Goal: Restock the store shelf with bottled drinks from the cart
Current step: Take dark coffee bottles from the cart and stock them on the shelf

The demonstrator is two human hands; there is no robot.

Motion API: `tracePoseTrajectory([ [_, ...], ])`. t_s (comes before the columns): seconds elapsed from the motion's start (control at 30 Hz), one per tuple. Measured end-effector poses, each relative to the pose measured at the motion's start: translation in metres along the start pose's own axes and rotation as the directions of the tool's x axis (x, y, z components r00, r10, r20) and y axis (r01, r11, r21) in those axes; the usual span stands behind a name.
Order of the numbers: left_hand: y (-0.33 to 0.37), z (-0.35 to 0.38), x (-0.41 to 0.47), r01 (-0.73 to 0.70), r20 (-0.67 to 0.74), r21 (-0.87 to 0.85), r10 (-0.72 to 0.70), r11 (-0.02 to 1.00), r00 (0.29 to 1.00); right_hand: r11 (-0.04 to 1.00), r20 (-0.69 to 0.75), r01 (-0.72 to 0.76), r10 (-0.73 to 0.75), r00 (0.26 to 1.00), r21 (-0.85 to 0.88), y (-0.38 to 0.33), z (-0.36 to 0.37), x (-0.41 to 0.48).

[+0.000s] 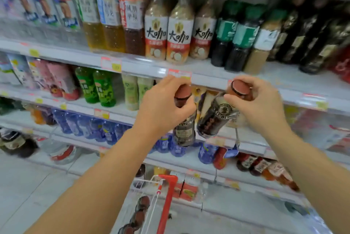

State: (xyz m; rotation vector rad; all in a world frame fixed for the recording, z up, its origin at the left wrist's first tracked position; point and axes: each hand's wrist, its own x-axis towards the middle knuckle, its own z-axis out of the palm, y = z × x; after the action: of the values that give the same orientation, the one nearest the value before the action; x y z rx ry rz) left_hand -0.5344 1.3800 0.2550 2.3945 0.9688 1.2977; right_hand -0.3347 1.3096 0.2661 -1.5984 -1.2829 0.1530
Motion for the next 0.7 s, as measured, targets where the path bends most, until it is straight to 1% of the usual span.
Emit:
tracePoseTrajectory([
  [0.07, 0.035, 0.013, 0.022, -0.094, -0.086, -0.03, 0.091, 0.995, 0.992, 0.999, -0.104, 0.051, -0.051, 0.993, -0.005, -0.003, -0.039, 0.006],
  [0.17, 0.085, 0.034, 0.051, -0.218, -0.189, -0.071, 0.202, 0.973, 0.961, 0.99, -0.275, 0.137, -0.129, 0.953, 0.009, -0.002, -0.092, 0.012],
  [0.27, 0.125, 0.056, 0.071, -0.33, -0.282, -0.074, 0.298, 0.941, 0.912, 0.978, -0.435, 0.209, -0.192, 0.88, -0.009, 0.002, -0.136, 0.015],
  [0.37, 0.151, 0.076, 0.088, -0.41, -0.37, -0.086, 0.353, 0.908, 0.859, 0.963, -0.567, 0.26, -0.254, 0.784, -0.071, 0.01, -0.175, 0.024],
  [0.43, 0.164, 0.09, 0.1, -0.457, -0.419, -0.099, 0.379, 0.884, 0.825, 0.958, -0.609, 0.264, -0.275, 0.744, -0.111, 0.019, -0.197, 0.034],
  [0.53, 0.177, 0.117, 0.115, -0.511, -0.421, -0.087, 0.433, 0.855, 0.797, 0.962, -0.626, 0.24, -0.267, 0.733, -0.131, 0.038, -0.218, 0.043],
  [0.6, 0.181, 0.138, 0.12, -0.516, -0.417, -0.08, 0.441, 0.853, 0.794, 0.962, -0.641, 0.229, -0.271, 0.718, -0.15, 0.054, -0.224, 0.043],
  [0.7, 0.18, 0.164, 0.126, -0.477, -0.434, -0.11, 0.39, 0.872, 0.812, 0.973, -0.695, 0.202, -0.22, 0.685, -0.109, 0.077, -0.228, 0.044],
])
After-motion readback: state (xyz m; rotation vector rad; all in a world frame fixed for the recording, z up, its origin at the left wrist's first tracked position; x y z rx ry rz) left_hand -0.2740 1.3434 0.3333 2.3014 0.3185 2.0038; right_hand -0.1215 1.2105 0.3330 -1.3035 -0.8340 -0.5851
